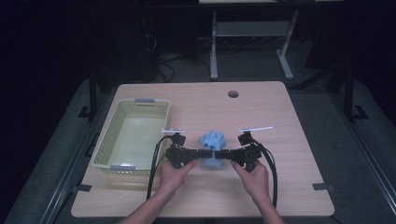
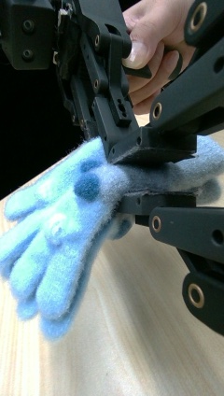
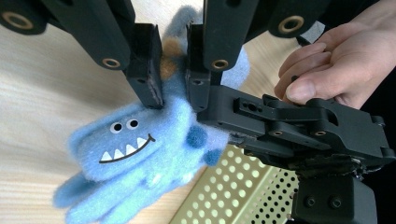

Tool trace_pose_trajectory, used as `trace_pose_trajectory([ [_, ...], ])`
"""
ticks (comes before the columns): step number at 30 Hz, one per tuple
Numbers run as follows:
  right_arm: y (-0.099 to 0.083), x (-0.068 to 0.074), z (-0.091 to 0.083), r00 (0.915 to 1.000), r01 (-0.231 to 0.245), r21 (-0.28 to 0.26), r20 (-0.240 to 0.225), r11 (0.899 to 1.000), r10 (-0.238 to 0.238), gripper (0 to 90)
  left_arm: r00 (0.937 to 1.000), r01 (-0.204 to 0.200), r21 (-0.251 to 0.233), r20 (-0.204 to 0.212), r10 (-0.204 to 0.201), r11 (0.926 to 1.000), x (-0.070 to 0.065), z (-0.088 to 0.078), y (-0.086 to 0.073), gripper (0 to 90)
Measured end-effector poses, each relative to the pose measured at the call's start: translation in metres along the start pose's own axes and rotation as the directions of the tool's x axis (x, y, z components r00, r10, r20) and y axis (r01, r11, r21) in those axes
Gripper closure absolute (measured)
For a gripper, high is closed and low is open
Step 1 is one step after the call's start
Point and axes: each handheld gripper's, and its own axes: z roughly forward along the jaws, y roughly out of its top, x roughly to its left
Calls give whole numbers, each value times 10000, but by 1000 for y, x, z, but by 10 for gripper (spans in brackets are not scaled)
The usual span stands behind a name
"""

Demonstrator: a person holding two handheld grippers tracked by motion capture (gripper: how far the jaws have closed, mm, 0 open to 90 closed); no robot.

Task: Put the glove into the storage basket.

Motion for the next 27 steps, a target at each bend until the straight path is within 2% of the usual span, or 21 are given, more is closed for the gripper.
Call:
trace_pose_trajectory([
  [19,28,24,4,9987,401,74,-303,9992,-399,784,9996,-279,-335,-8,279,9991,-4,-33,19,764],
  [27,39,35,11,9975,606,158,-369,9980,-600,784,9997,-249,-495,-49,247,9985,-3,-47,24,764],
])
